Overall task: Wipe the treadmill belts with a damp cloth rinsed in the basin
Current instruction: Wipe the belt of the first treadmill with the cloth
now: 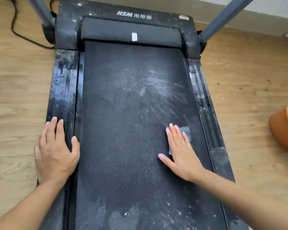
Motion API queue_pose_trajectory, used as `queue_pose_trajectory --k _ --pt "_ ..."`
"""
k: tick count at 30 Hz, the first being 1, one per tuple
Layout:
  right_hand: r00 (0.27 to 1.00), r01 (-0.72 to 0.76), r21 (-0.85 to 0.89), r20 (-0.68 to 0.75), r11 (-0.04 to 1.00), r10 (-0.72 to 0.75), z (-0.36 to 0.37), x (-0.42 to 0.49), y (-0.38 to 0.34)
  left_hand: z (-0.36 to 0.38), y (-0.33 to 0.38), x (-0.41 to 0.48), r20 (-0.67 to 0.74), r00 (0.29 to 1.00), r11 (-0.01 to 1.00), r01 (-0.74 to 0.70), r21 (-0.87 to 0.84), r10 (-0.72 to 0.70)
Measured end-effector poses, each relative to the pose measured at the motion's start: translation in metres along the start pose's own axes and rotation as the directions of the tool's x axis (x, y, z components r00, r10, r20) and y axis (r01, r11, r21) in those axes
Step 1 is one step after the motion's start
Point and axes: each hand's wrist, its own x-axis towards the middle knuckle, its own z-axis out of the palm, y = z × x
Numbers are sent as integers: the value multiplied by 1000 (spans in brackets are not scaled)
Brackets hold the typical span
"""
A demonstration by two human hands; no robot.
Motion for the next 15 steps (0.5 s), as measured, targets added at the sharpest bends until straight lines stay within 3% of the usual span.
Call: queue_pose_trajectory --k 3,6,12,15 --pt "1000 -4 20 -2 1000 4 30 -88 -24 0 1 0 8 1000 1000 4 4 -4" --pt "999 -48 67 11 997 48 37 -98 -32 -1 2 0 13 1000 1000 4 13 -4" --pt "977 -181 92 -95 979 189 -35 90 32 1 3 1 14 1000 1000 -2 19 2" --pt "977 -187 106 -88 977 197 -55 135 54 0 3 1 5 1000 1000 -2 25 2"
